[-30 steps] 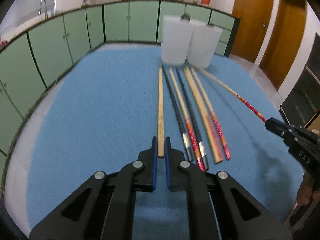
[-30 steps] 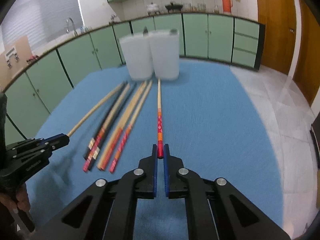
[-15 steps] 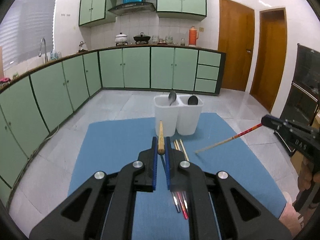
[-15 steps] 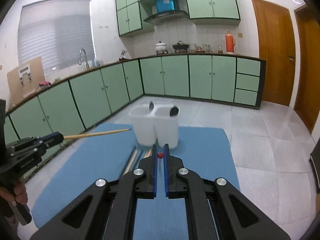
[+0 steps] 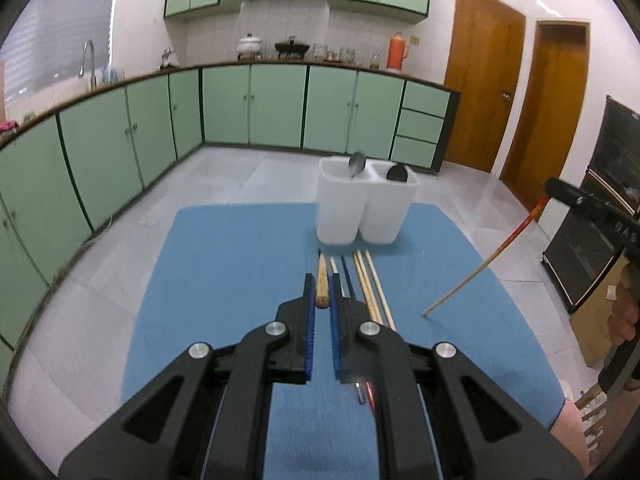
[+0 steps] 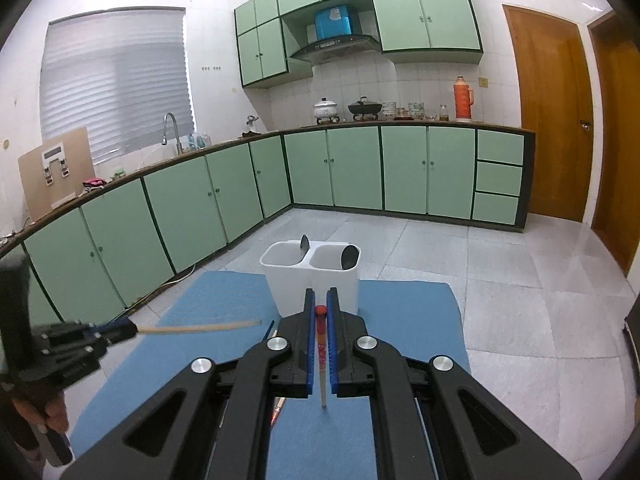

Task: Organize utensils
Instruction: 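Lift both held chopsticks and carry them over the white holder, then lower both chopsticks into the holder compartments and open both tools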

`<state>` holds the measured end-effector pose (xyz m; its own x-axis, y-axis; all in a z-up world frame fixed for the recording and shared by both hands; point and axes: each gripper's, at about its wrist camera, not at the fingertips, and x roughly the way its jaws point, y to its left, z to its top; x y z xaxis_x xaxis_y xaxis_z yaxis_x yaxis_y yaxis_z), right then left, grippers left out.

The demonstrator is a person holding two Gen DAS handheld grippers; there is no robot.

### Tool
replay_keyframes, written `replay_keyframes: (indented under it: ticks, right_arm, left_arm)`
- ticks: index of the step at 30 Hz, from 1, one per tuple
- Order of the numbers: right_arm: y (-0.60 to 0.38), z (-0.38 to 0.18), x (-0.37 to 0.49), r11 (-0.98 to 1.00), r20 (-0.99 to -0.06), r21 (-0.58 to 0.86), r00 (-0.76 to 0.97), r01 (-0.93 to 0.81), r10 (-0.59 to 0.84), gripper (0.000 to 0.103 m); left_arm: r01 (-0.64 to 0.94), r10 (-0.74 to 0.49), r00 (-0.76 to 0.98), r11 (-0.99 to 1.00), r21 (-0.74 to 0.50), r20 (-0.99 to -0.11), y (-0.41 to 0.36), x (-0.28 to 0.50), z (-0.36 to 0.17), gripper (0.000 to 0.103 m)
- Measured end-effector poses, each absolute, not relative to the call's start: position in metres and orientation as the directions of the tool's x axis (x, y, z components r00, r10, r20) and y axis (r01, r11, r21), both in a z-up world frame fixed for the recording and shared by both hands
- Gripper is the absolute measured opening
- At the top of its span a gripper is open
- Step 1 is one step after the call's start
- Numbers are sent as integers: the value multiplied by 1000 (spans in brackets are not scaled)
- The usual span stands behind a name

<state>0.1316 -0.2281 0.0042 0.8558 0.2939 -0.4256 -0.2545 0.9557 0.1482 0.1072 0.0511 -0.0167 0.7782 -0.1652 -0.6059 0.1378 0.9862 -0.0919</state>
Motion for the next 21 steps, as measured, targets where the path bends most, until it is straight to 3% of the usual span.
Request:
replay_keyframes:
  ticks: [13, 21]
  right_arm:
    - [-230, 10, 137, 955, -414, 155, 861, -254, 297, 5]
    - [-231, 43, 150, 954, -340, 152, 893, -257, 295, 5]
  left_arm:
    - [146, -161, 823, 987, -70, -544, 54, 116, 19, 6]
    - [141, -154, 863, 988, -62, -481, 55, 130, 54, 6]
